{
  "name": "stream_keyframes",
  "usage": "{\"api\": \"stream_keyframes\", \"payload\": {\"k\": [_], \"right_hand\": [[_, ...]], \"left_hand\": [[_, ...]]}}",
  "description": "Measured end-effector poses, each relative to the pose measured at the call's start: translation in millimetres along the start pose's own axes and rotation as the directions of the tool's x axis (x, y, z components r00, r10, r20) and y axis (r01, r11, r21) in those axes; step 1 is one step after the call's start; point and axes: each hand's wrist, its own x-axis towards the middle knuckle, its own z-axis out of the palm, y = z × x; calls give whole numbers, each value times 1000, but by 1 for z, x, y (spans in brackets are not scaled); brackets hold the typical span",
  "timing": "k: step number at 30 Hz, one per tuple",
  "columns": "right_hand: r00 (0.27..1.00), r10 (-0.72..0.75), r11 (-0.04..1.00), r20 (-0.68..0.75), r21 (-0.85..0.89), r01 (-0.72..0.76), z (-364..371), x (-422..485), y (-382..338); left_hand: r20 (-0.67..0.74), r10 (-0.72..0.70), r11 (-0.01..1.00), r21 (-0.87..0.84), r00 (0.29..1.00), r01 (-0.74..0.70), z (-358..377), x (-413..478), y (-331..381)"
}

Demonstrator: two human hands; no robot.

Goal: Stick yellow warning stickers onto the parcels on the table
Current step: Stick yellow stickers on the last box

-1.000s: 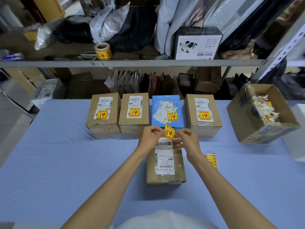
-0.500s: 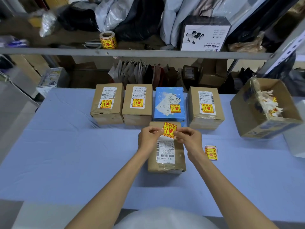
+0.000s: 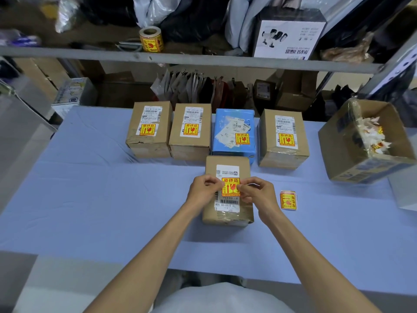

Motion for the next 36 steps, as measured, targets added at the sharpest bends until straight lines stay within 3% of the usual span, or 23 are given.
{"api": "stream_keyframes", "payload": {"k": [4,12,29,33,36], "right_hand": [[1000,1,999,-7,-44,-1,5,-5,11],[989,-101,941,-104,-331,61,14,-10,23],[983,-160,869,-87,-484,99,16,-3,31],[976,-196,800,-91,-590,106,20,0,32],[965,-255,681,-66,-721,131,24,-5,33]], "left_hand": [[-10,-40,996,79,999,40,-2,-5,-8],[-72,44,951,310,996,-19,-3,-12,-11],[-112,41,888,460,993,15,3,-13,-12],[-101,66,841,541,993,-1,2,-14,-10],[-101,121,825,564,987,-43,-4,-14,-15]]}}
